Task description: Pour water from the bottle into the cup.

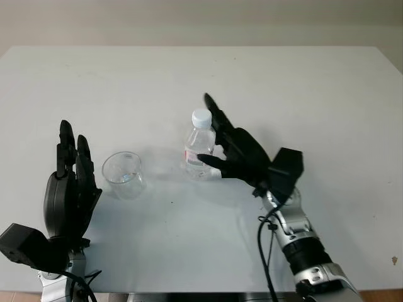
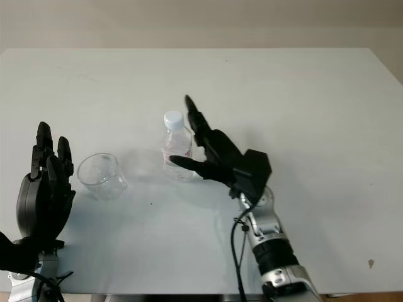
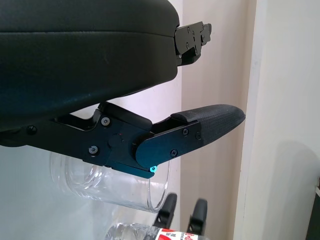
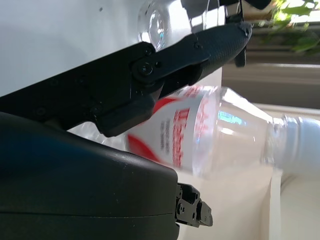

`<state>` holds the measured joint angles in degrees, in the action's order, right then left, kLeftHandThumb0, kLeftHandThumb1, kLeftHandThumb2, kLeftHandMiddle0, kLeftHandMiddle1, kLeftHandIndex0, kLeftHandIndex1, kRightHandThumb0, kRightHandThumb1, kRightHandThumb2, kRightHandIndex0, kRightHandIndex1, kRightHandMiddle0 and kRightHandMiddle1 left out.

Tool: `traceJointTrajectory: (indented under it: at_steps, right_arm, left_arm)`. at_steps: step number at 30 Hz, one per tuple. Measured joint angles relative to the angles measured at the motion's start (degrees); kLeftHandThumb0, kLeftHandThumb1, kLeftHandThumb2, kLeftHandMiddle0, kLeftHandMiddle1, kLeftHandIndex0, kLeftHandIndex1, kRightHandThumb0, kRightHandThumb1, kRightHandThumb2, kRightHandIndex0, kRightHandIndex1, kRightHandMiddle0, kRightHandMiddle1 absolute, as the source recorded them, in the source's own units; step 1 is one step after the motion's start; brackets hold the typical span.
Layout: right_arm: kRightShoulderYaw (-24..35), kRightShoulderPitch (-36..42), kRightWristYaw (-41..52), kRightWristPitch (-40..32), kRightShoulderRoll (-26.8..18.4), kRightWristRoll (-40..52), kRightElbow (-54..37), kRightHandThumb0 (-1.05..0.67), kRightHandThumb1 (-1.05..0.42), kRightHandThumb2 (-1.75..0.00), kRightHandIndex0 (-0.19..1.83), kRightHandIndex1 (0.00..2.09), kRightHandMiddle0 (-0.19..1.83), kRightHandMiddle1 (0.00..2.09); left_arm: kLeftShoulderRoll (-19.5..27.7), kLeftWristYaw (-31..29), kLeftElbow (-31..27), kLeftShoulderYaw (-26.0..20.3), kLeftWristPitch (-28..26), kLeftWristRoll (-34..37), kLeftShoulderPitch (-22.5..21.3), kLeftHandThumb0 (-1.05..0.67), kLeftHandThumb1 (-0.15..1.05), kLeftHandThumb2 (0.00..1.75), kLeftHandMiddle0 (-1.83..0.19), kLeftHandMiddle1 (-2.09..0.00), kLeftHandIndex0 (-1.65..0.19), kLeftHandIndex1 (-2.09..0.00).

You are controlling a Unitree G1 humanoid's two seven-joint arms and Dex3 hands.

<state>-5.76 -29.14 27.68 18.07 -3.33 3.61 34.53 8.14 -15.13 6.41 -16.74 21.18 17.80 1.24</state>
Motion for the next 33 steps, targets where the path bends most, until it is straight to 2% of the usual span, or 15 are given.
traceJointTrajectory:
  at_steps: [12,16,17,18,19,20,21,23,25,27,28,33]
  right_arm:
    - [0.29,-2.99,2.96,3.96,4.1,0.88,10.45,-0.97,-0.96,-0.06,-0.19,0.0,-0.19,0.0]
    - [1.58,-3.04,3.71,3.56,6.12,3.39,10.74,-0.81,-0.92,-0.05,-0.16,0.02,-0.14,0.03]
    - [2.1,-3.05,3.62,3.18,6.71,4.21,10.73,-0.73,-0.92,-0.05,-0.15,0.59,-0.14,0.65]
    - [2.58,-3.05,3.46,2.78,7.14,4.7,10.73,-0.7,-0.93,-0.05,-0.17,0.91,-0.17,0.99]
    - [2.89,-3.05,3.14,2.68,7.46,5.04,10.74,-0.66,-0.94,-0.06,-0.17,1.45,-0.18,1.5]
    - [2.99,-3.05,2.5,2.8,7.62,5.02,10.74,-0.59,-0.97,-0.08,0.47,1.83,0.28,1.85]
    - [2.96,-3.06,1.68,3.06,7.62,4.6,10.75,-0.58,-0.98,-0.08,0.81,1.96,0.57,1.97]
    - [2.45,-3.08,-0.14,4.03,7.56,2.61,10.71,-0.59,-1.02,-0.07,1.31,2.07,1.02,2.07]
    - [1.5,-3.26,-0.87,5.4,7.16,0.38,10.56,-0.61,-1.04,-0.12,1.55,2.08,1.29,2.09]
    - [0.43,-3.5,-0.95,6.61,6.54,-1.46,10.42,-0.62,-1.05,-0.15,1.64,2.07,1.44,2.09]
    - [-0.02,-3.59,-0.91,6.77,6.17,-2.2,10.16,-0.64,-1.05,-0.19,1.72,2.07,1.58,2.09]
    - [-2.2,-3.83,2.26,6.16,3.86,-3.69,7.51,-0.61,-1.05,-0.27,1.82,2.09,1.73,2.09]
  left_arm:
    - [0.18,-0.33,0.91,-0.17,0.14,0.15,-0.41,-0.71,1.05,0.72,0.19,0.0,0.19,0.0]
    - [0.14,-0.19,0.88,-0.22,0.12,0.15,-0.41,-0.71,1.05,0.73,0.19,0.0,0.19,0.0]
    - [0.13,-0.14,0.87,-0.23,0.11,0.15,-0.41,-0.71,1.05,0.73,0.19,0.0,0.19,0.0]
    - [0.11,-0.08,0.83,-0.24,0.09,0.15,-0.4,-0.71,1.05,0.72,0.19,0.0,0.19,0.0]
    - [0.11,-0.02,0.78,-0.23,0.06,0.14,-0.38,-0.71,1.05,0.73,0.19,0.0,0.19,0.0]
    - [0.11,0.0,0.76,-0.22,0.05,0.14,-0.37,-0.72,1.05,0.73,0.19,0.0,0.19,0.0]
    - [0.11,0.01,0.75,-0.22,0.05,0.11,-0.36,-0.72,1.05,0.73,0.19,0.0,0.19,0.0]
    - [0.12,0.11,0.75,-0.22,0.05,-0.04,-0.35,-0.72,1.05,0.72,0.19,0.0,0.19,0.0]
    - [0.12,0.25,0.77,-0.23,0.03,-0.1,-0.37,-0.71,1.05,0.72,0.19,0.0,0.19,0.0]
    - [0.12,0.36,0.75,-0.23,-0.04,-0.08,-0.39,-0.71,1.05,0.72,0.19,0.0,0.19,0.0]
    - [0.11,0.38,0.75,-0.22,-0.09,-0.04,-0.43,-0.7,1.05,0.72,0.19,0.0,0.19,0.0]
    - [0.17,0.3,0.94,-0.24,-0.16,-0.02,-0.58,-0.7,1.05,0.73,0.19,0.0,0.19,0.0]
